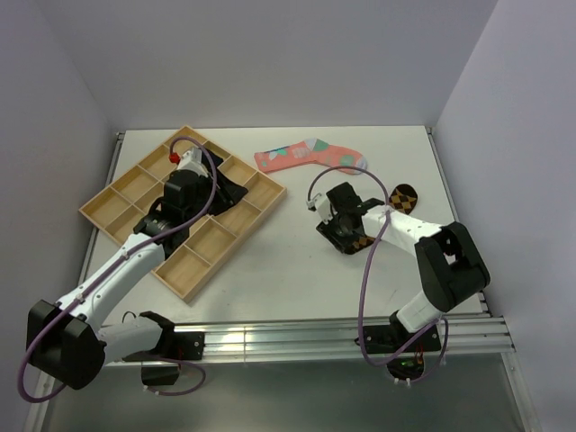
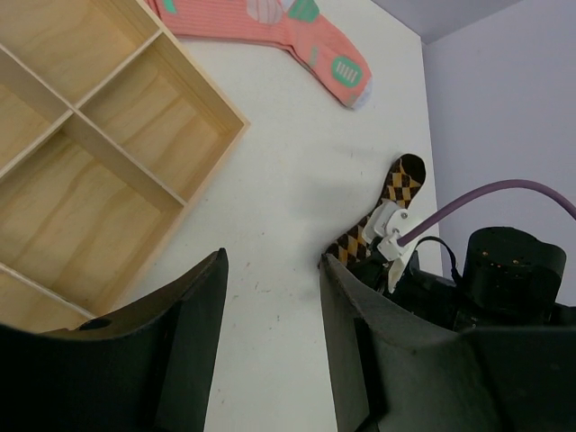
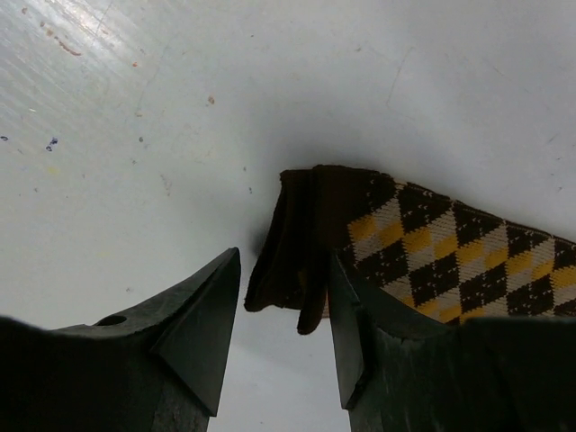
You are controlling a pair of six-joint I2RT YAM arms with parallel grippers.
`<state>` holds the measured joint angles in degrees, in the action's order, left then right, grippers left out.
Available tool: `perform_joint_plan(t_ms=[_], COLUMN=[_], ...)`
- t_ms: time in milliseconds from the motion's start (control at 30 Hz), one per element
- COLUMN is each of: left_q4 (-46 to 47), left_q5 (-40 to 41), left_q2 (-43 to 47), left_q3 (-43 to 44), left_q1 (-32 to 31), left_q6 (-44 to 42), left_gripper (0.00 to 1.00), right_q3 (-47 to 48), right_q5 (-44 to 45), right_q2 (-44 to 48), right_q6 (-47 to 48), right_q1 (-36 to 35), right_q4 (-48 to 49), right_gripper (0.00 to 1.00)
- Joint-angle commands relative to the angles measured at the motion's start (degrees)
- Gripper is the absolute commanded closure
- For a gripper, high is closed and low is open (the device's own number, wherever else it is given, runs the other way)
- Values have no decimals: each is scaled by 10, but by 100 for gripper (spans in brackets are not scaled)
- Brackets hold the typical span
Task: Roll the socks
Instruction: Roll the sock at the center of the board.
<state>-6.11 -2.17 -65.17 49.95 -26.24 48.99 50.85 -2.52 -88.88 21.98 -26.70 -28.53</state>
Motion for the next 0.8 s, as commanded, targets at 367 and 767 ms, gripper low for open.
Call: perform_joint_plan(t_ms=[367, 767], left_q4=[47, 55], left_q5=[-47, -47], left_q2=[18, 14], left_q3=[-18, -17], left_q1=[-2, -5], left_q6=[-8, -8], left_gripper=[49, 48], right_q3=[6, 8], right_q5=[79, 97], right_q2=[-35, -45], right_q6=[-33, -32], right_q1=[-34, -34], right_q4=[-16, -19], right_gripper=[49, 82])
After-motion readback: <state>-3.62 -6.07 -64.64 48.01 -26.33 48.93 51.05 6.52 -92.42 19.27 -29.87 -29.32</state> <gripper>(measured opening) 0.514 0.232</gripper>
